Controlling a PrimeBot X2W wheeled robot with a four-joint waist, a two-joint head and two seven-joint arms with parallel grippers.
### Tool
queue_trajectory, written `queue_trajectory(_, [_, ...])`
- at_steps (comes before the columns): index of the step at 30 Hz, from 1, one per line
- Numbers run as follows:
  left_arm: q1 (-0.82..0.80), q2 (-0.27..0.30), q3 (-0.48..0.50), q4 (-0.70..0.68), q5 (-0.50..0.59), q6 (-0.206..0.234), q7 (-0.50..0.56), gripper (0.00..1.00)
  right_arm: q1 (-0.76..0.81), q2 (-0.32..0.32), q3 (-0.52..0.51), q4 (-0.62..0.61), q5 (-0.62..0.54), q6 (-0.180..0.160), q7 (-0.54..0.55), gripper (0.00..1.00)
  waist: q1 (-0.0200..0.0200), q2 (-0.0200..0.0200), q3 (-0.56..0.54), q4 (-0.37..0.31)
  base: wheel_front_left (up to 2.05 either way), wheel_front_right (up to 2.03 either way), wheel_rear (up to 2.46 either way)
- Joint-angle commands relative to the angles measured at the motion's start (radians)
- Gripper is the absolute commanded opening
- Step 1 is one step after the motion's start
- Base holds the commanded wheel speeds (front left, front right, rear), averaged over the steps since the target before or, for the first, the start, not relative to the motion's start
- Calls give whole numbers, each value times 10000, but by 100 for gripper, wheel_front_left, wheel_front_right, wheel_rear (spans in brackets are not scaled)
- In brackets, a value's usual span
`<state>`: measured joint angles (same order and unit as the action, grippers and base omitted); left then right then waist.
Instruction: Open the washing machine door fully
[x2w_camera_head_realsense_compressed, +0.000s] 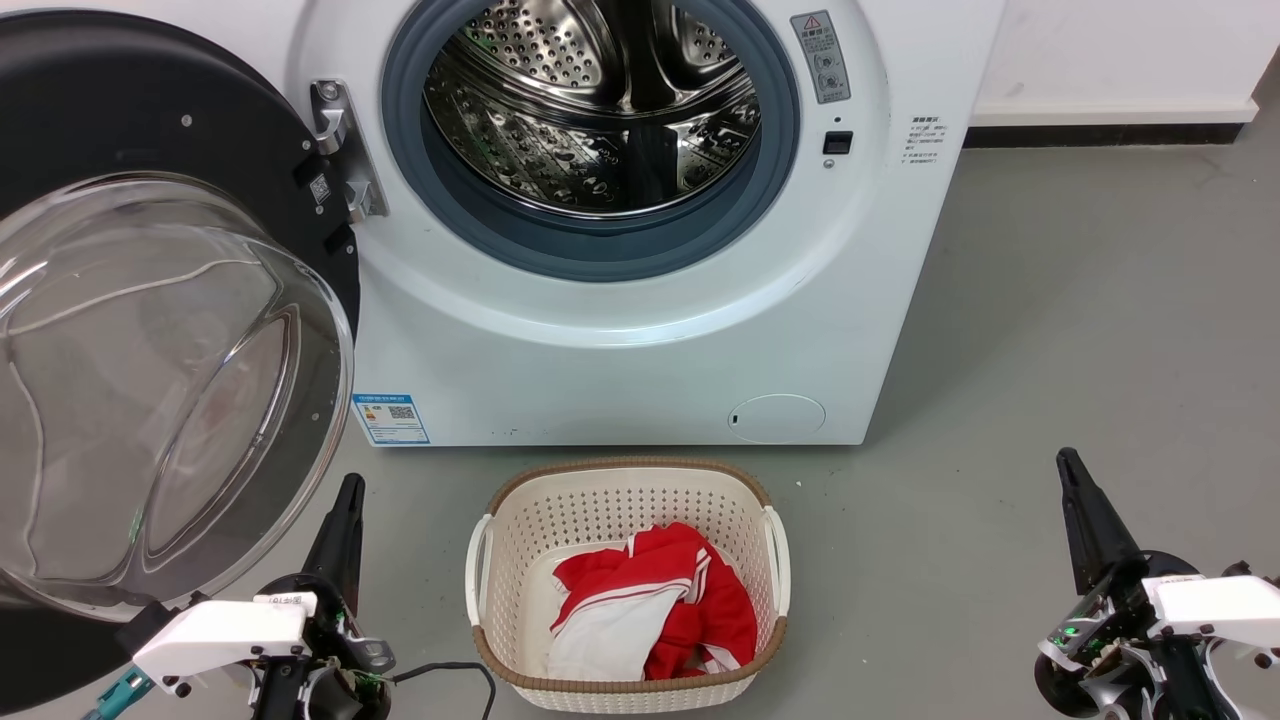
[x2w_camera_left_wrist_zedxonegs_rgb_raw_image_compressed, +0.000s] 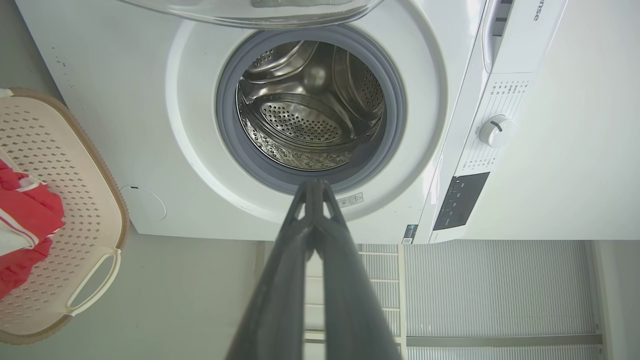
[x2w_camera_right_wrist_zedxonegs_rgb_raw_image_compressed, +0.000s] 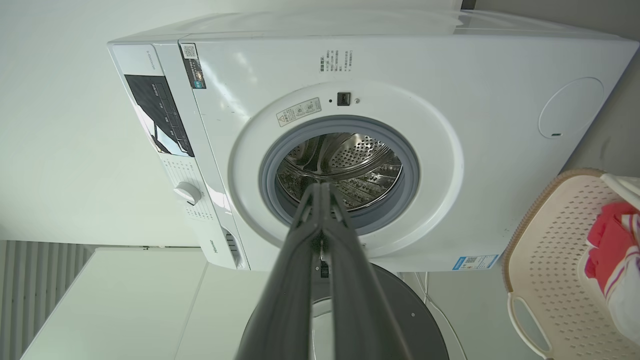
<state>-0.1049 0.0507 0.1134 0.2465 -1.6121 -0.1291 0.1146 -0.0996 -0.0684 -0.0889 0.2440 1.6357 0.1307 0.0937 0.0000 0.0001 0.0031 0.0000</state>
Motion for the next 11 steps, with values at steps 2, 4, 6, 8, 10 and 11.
queue_trajectory(2, [-83,-17,31,7,-13,-43,31,0,-134,20,-35,17,-66,0,39,0,0,-1,0,0,0,0,0])
queue_trajectory(4, [-83,-16,30,7,-13,-43,31,0,-134,24,-42,17,-58,0,33,0,0,-1,0,0,0,0,0])
queue_trajectory(6, [-83,-16,30,6,-13,-43,31,0,-136,29,-51,17,-71,0,43,0,0,-1,0,0,0,0,0])
queue_trajectory(8, [-83,-16,30,6,-13,-43,31,0,-137,33,-55,17,-78,0,50,0,0,-1,0,0,0,0,0])
queue_trajectory(10, [-83,-16,30,6,-13,-43,31,0,-137,37,-60,18,-85,0,56,0,0,-1,0,0,0,0,0])
queue_trajectory(11, [-83,-16,30,6,-14,-43,31,0,-137,39,-64,18,-84,0,60,0,0,-1,0,0,0,0,0])
